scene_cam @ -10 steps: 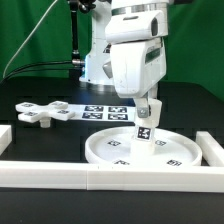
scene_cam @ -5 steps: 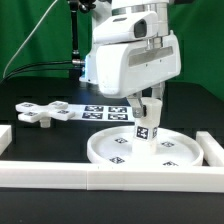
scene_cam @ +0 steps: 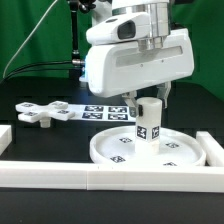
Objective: Assemble round table
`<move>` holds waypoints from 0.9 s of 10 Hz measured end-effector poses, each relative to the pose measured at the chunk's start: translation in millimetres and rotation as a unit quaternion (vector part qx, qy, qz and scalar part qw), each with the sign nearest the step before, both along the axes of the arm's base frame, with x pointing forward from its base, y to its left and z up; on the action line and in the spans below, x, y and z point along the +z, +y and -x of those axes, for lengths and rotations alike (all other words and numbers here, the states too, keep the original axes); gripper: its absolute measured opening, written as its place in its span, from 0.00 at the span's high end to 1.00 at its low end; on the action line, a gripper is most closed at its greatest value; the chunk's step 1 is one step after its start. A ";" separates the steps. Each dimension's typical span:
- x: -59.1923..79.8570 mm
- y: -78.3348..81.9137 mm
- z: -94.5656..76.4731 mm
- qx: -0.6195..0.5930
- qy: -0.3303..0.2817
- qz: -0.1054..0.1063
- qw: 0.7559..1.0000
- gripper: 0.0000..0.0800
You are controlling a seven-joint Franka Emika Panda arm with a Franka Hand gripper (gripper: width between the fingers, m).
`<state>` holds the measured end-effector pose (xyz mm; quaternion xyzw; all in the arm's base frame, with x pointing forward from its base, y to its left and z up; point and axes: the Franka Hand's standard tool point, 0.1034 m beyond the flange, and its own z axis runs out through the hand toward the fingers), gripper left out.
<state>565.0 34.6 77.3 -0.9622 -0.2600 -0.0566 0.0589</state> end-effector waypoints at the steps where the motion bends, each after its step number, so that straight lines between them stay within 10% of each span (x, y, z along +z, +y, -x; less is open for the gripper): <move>1: 0.0 -0.4 0.0 -0.025 0.004 -0.002 1.000 0.49; 9: 0.3 -4.2 -0.8 -0.255 0.035 -0.026 0.966 0.49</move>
Offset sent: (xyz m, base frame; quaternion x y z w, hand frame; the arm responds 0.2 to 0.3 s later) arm 0.0000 0.0000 0.0000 0.0000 0.0000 0.1296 0.9916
